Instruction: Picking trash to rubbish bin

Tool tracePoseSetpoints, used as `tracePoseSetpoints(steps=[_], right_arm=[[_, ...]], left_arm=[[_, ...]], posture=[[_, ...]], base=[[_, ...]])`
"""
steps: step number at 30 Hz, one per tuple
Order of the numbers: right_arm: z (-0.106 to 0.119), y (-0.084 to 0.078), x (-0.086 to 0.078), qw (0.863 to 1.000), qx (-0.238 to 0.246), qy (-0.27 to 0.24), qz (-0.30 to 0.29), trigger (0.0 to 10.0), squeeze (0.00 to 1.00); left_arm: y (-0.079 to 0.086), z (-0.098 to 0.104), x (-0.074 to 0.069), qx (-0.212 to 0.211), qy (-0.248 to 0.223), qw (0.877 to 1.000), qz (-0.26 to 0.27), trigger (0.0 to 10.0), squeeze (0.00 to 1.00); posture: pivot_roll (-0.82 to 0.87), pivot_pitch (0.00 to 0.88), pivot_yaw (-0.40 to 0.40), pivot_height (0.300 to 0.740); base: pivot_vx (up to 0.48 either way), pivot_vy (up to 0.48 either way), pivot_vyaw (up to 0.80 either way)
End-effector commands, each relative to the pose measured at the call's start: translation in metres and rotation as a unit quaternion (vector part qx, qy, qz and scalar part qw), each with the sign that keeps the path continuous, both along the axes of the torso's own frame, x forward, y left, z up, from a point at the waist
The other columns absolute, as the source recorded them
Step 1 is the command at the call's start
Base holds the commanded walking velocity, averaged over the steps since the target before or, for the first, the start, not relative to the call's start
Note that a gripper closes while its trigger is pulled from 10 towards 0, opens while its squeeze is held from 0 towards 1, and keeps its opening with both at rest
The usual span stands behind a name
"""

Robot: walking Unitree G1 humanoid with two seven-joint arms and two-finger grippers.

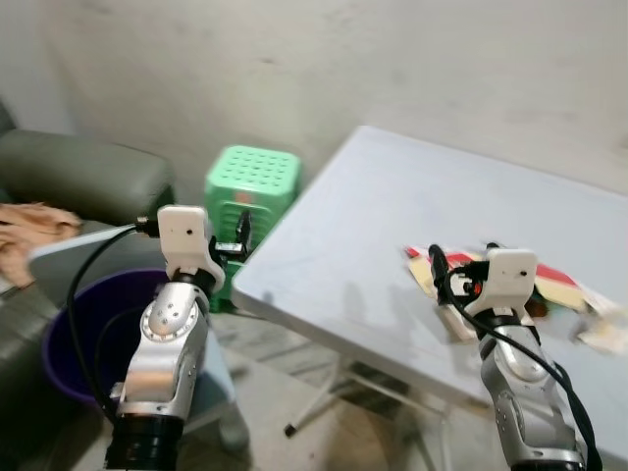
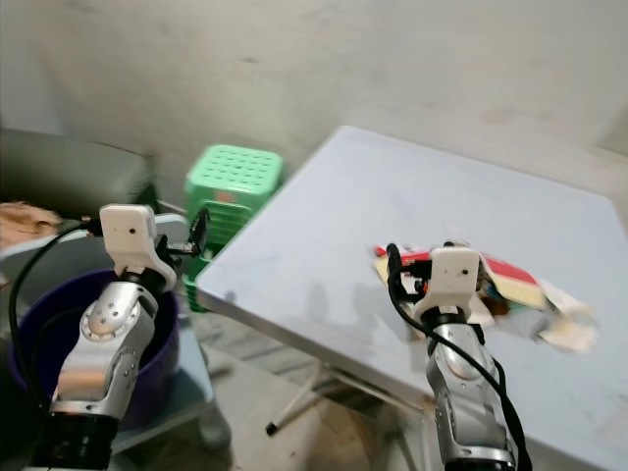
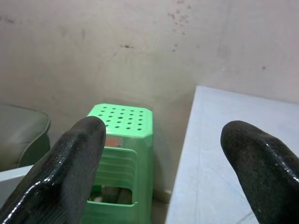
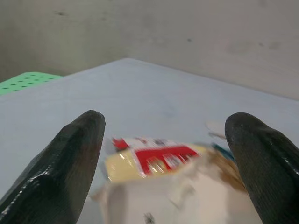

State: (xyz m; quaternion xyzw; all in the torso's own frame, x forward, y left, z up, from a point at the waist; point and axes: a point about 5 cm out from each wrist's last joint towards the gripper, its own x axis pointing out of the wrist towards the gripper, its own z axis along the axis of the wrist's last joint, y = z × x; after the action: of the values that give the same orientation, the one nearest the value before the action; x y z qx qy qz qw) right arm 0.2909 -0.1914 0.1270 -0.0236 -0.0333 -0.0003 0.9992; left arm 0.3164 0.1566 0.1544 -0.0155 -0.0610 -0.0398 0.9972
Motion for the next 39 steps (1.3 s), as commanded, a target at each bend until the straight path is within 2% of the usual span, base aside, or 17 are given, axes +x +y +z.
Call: tracePoseSetpoints(steps=[1,5,13,16,21,26,29,31,39], right_arm=[[0.002,-0.003,-0.001,1.000,-0.005,0.001,-0.005,10.0,0.00],[0.001,-0.003,-0.003,1.000,0.007,0.003,0.001,10.0,0.00],[-0.004,-0.007,-0.009,1.000,0.019,0.022,0.007,10.0,0.00],[-0.005,-0.009,-0.011,0.999,0.026,0.030,0.001,10.0,0.00],[-0.008,-0.011,-0.016,0.999,0.016,0.043,0.005,10.0,0.00],[-0.010,-0.012,-0.021,0.998,0.002,0.051,0.033,10.0,0.00],[-0.010,-0.018,-0.022,0.997,-0.027,0.054,0.050,10.0,0.00],[-0.009,-0.017,-0.021,0.994,-0.046,0.055,0.082,10.0,0.00],[-0.006,-0.011,-0.017,0.983,-0.055,0.061,0.167,10.0,0.00]], left_arm=[[-0.007,0.002,-0.003,0.006,-0.003,1.000,-0.015,10.0,0.00],[-0.020,-0.002,-0.009,0.027,-0.003,0.999,-0.046,10.0,0.00],[-0.048,-0.011,-0.025,0.021,0.006,0.994,-0.106,10.0,0.00],[-0.055,-0.014,-0.031,0.017,0.015,0.992,-0.126,10.0,0.00],[-0.064,-0.021,-0.041,0.037,0.025,0.986,-0.161,10.0,0.00],[-0.069,-0.023,-0.048,0.041,0.029,0.981,-0.187,10.0,0.00],[-0.074,-0.023,-0.054,0.038,0.031,0.977,-0.209,10.0,0.00],[-0.078,-0.021,-0.057,0.027,0.028,0.974,-0.223,10.0,0.00],[-0.091,-0.020,-0.071,0.020,0.028,0.966,-0.256,10.0,0.00]], posture=[[0.03,0.034,-0.064,0.740],[0.02,0.036,-0.063,0.740],[0.02,0.042,-0.064,0.740],[0.01,0.046,-0.063,0.740],[0.01,0.052,-0.060,0.740],[0.01,0.062,-0.058,0.740],[0.00,0.070,-0.054,0.740],[0.00,0.077,-0.052,0.740],[0.00,0.091,-0.053,0.740]], base=[[0.000,0.000,-0.72],[0.000,0.000,-0.41],[0.000,0.000,0.00],[0.000,0.000,0.00],[0.000,0.000,0.00],[0.000,0.000,0.00],[0.000,0.000,0.00],[0.000,0.000,0.00],[0.000,0.000,0.00]])
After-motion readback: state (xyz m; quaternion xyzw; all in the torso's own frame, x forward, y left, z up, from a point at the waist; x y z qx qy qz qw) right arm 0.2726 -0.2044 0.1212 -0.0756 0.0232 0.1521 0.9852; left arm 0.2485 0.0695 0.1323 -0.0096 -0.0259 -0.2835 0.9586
